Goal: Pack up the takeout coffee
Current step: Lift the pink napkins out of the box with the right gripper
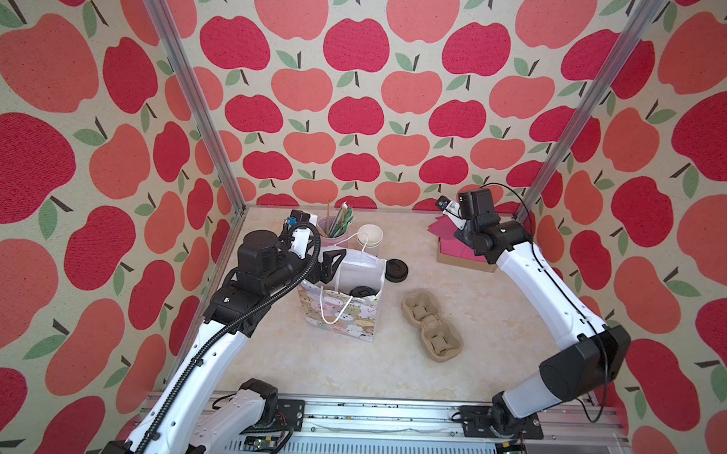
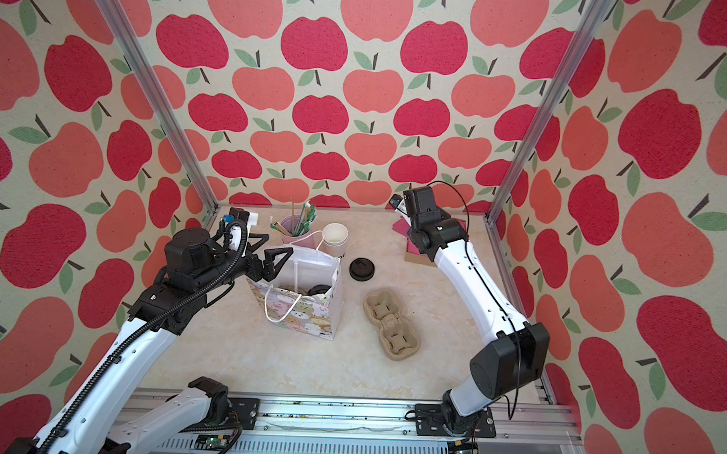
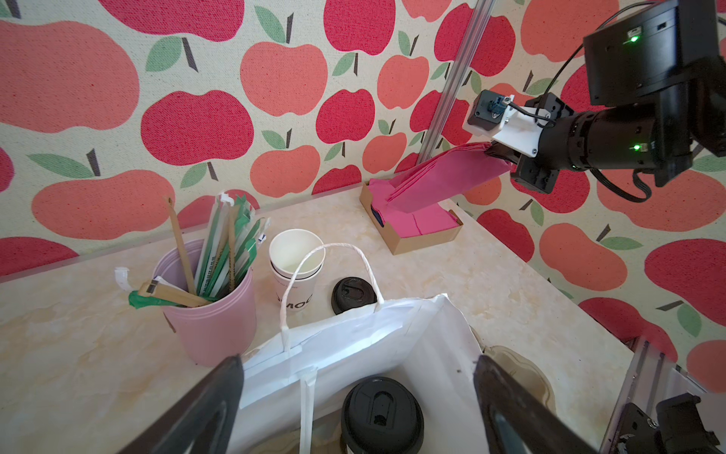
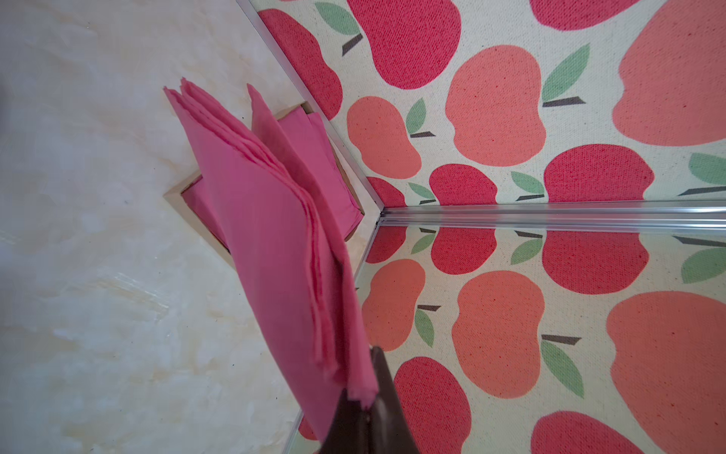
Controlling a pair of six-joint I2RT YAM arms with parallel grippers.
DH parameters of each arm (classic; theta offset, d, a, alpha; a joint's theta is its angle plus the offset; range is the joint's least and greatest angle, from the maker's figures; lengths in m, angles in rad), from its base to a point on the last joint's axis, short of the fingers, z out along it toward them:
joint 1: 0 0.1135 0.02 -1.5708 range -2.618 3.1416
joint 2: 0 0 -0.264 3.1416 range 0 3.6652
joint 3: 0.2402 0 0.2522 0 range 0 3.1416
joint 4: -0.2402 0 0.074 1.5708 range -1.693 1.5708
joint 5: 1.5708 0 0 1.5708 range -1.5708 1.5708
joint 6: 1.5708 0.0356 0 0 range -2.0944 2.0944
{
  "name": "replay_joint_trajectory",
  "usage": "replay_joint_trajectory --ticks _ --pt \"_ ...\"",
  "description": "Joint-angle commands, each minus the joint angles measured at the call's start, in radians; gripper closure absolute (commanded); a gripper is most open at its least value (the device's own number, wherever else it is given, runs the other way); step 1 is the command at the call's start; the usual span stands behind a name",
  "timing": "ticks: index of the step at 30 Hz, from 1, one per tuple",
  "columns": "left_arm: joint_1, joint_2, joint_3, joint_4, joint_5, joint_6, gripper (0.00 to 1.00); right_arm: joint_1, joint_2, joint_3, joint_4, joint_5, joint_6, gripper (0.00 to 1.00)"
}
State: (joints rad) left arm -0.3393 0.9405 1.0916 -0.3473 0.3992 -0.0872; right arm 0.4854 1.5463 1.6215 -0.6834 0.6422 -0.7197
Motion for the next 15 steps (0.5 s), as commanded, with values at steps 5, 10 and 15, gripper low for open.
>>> replay_joint_trajectory --ticks 5,10,15 --pt "-0.006 -0.012 -0.005 0.023 -0.003 0.001 0.06 0.051 -0.095 0.089 -0.070 -0.202 0.070 1.00" --pt "-0.006 -0.012 -0.004 0.016 -0.009 0.007 0.02 0.088 -0.122 0.161 -0.111 -0.284 0.124 1.00" --pt "-0.006 -0.015 0.001 0.007 -0.018 0.015 0.01 0.130 -0.138 0.223 -0.139 -0.347 0.161 1.00"
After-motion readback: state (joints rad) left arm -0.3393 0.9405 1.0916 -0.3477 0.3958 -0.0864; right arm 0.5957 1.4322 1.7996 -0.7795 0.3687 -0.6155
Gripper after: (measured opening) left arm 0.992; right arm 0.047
